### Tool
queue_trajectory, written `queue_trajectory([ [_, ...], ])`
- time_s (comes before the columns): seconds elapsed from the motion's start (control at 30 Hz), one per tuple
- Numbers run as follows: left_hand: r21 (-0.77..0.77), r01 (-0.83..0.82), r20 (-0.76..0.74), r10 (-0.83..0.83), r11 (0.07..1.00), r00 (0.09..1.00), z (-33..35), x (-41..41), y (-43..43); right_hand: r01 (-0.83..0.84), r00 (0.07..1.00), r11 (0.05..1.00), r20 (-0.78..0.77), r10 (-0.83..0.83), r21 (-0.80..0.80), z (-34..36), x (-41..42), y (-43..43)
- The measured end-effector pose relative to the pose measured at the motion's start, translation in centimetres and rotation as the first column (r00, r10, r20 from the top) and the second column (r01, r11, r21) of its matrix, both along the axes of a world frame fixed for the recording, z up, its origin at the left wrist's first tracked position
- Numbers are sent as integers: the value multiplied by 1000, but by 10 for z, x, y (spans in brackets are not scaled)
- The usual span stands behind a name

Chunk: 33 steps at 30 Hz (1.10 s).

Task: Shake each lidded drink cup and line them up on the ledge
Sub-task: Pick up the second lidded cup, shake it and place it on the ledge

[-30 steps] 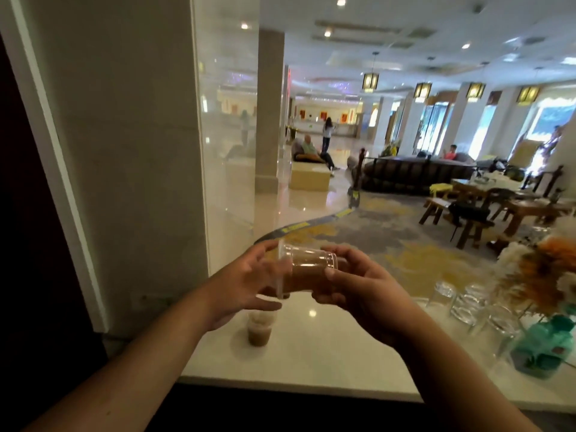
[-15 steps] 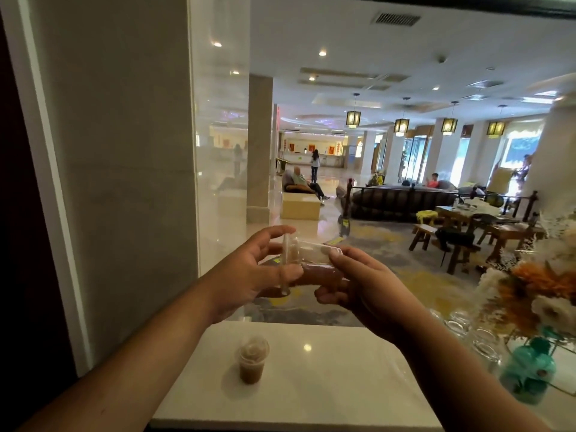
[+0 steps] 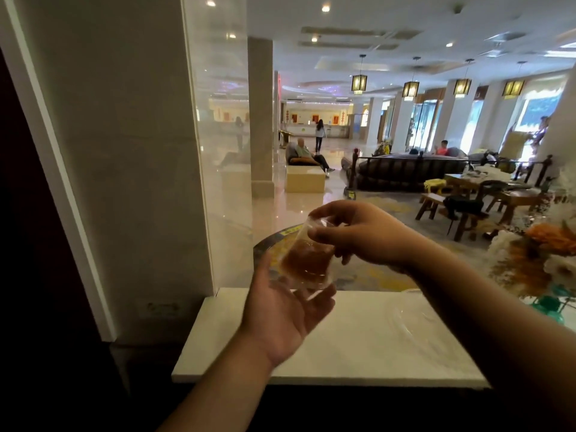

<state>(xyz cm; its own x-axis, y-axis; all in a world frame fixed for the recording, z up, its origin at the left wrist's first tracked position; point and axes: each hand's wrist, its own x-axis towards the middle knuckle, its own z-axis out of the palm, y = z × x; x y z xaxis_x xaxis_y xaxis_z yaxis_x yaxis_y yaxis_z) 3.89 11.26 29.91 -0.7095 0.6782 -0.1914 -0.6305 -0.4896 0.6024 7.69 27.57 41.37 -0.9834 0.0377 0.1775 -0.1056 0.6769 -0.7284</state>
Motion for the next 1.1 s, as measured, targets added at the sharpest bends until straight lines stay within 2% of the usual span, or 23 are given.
queue_trajectory([
  [0.07,63,20,84,-25,998,996,-11,8,6,-22,999,987,49,14,158,10,-5,-6],
  [0.23,132,86,137,-104,988,985,-20,16,12,-63,990,948,138,20,313,23,-14,-8],
  [1.1,142,96,175,-121,985,977,-45,4,15,-104,980,918,198,29,383,7,-31,-13],
])
